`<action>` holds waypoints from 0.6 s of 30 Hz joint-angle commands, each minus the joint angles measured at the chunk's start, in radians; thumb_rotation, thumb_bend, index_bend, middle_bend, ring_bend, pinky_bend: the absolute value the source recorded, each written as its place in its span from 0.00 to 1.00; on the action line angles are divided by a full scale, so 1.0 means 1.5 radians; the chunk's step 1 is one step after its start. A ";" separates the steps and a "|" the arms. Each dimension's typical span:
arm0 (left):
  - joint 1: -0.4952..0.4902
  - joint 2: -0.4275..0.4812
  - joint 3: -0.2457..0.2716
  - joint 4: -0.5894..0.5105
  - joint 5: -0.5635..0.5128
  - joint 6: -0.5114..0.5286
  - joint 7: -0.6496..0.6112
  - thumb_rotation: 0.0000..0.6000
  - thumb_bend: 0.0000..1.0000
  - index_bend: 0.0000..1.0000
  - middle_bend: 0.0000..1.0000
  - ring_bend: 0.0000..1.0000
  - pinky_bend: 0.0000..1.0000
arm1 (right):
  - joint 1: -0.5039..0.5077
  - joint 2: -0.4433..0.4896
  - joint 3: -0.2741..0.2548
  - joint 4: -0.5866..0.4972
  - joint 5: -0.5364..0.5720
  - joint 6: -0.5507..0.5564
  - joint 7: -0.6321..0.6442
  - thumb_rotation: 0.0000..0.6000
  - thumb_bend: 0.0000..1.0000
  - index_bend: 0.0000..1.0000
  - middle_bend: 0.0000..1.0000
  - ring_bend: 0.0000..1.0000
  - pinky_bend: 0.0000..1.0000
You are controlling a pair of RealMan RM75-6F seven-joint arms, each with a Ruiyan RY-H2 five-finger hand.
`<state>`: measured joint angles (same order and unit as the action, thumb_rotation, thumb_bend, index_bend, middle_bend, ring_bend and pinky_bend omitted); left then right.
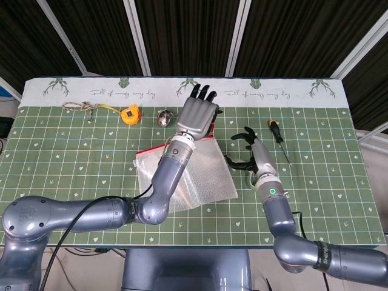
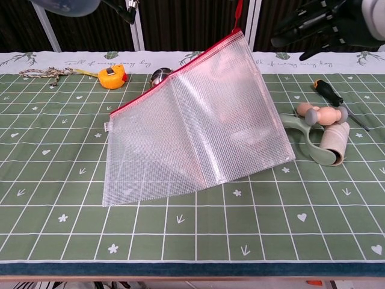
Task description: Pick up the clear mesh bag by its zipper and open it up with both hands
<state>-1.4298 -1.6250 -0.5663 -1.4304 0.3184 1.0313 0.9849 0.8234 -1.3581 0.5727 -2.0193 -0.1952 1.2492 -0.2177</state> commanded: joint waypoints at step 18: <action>-0.023 0.026 0.022 -0.014 -0.018 -0.001 -0.032 1.00 0.59 0.65 0.16 0.00 0.00 | 0.091 -0.092 0.055 0.115 0.086 0.024 -0.030 1.00 0.42 0.42 0.05 0.00 0.20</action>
<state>-1.4638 -1.5863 -0.5340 -1.4514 0.2918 1.0295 0.9366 0.9575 -1.4938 0.6534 -1.8487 -0.0680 1.2850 -0.2626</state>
